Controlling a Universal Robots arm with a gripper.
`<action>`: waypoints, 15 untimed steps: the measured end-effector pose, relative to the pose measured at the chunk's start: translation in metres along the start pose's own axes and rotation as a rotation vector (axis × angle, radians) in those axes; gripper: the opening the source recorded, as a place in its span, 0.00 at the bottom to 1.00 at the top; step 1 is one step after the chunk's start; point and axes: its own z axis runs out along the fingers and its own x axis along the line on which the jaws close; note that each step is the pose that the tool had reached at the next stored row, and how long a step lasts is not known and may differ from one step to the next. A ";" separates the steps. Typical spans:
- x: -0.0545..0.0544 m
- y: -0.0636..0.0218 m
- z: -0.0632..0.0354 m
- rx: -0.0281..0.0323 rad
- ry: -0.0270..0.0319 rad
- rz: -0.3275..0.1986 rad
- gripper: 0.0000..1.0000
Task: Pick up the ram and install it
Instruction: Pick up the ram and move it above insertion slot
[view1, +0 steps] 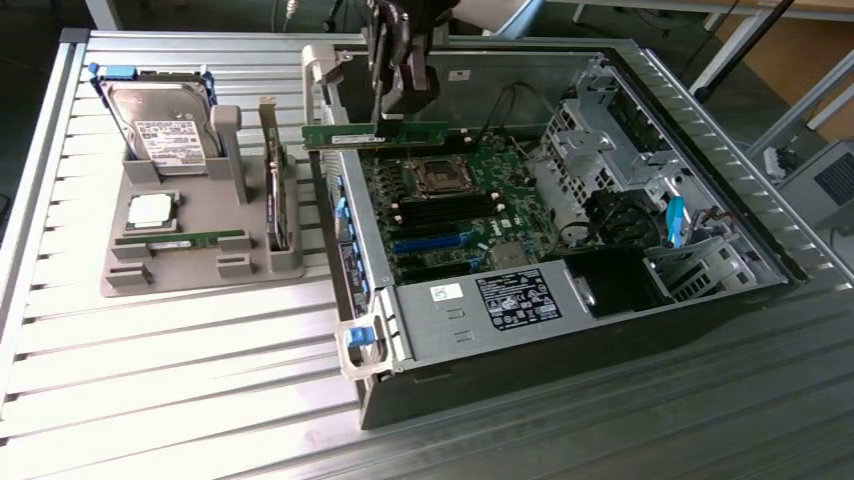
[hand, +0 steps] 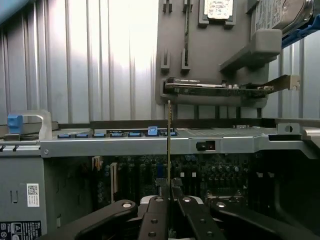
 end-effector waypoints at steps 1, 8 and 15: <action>0.000 -0.0034 0.0000 0.0001 0.0002 0.000 0.12; 0.000 -0.0243 -0.0005 0.0001 0.0022 -0.002 0.12; -0.001 -0.0461 -0.0011 0.0001 0.0032 -0.004 0.12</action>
